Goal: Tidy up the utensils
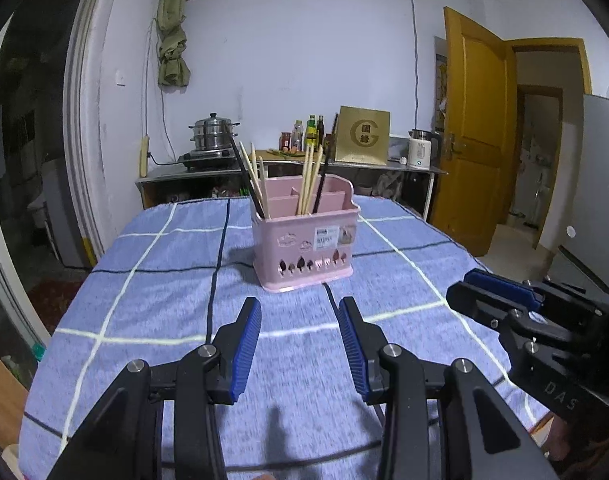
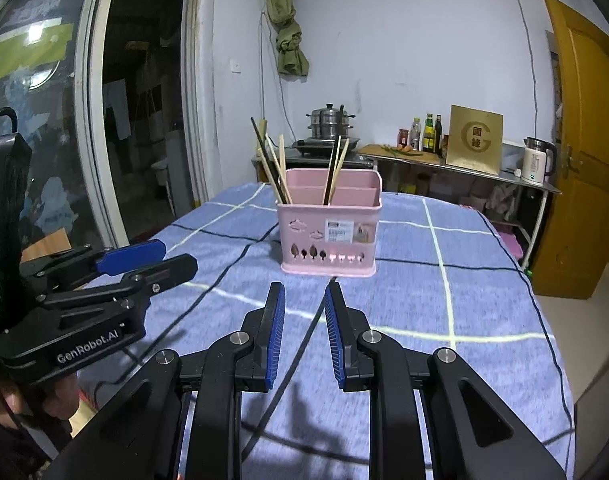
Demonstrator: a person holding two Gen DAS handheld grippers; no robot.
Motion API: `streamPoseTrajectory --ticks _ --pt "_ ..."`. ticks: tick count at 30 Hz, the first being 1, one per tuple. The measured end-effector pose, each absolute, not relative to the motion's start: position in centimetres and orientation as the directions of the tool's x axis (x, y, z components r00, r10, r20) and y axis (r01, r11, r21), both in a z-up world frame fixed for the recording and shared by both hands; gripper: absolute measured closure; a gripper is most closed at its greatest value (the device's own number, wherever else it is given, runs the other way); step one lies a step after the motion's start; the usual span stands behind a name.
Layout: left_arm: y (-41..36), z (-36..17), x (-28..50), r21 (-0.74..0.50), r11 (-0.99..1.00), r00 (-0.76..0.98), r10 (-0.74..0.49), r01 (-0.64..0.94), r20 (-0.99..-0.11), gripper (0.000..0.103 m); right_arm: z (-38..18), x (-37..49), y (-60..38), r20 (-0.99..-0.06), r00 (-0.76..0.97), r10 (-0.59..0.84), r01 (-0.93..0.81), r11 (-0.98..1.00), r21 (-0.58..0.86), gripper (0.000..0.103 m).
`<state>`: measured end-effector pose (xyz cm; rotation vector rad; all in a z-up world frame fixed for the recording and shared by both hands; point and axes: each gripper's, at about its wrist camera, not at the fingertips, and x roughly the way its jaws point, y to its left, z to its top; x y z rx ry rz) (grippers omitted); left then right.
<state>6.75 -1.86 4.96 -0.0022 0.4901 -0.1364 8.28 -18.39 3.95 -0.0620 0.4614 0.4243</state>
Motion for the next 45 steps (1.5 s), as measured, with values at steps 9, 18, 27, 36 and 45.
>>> streamPoseTrajectory --ticks 9,18,27,36,45 --pt "-1.8 3.6 4.7 -0.052 0.988 0.87 -0.156 0.149 -0.469 0.063 3.1 5.9 -18.4 -0.428 0.817 0.386 -0.411 0.911 0.035 0.082" --pt "-1.8 2.7 3.9 -0.071 0.985 0.862 -0.173 0.159 -0.476 0.063 1.9 5.4 -19.0 -0.445 0.81 0.382 -0.399 0.915 0.058 0.082" --pt "-2.0 2.3 3.9 -0.069 0.984 0.859 -0.177 0.164 -0.481 0.063 1.6 5.5 -19.2 -0.454 0.805 0.381 -0.397 0.915 0.064 0.082" --pt "-2.2 2.2 3.9 -0.069 0.983 0.857 -0.183 0.171 -0.482 0.063 1.3 5.6 -19.3 -0.46 0.801 0.382 -0.398 0.915 0.066 0.082" --pt "-2.2 2.1 3.9 -0.071 0.983 0.856 -0.184 0.171 -0.484 0.063 1.3 5.7 -19.0 -0.465 0.798 0.383 -0.4 0.914 0.065 0.082"
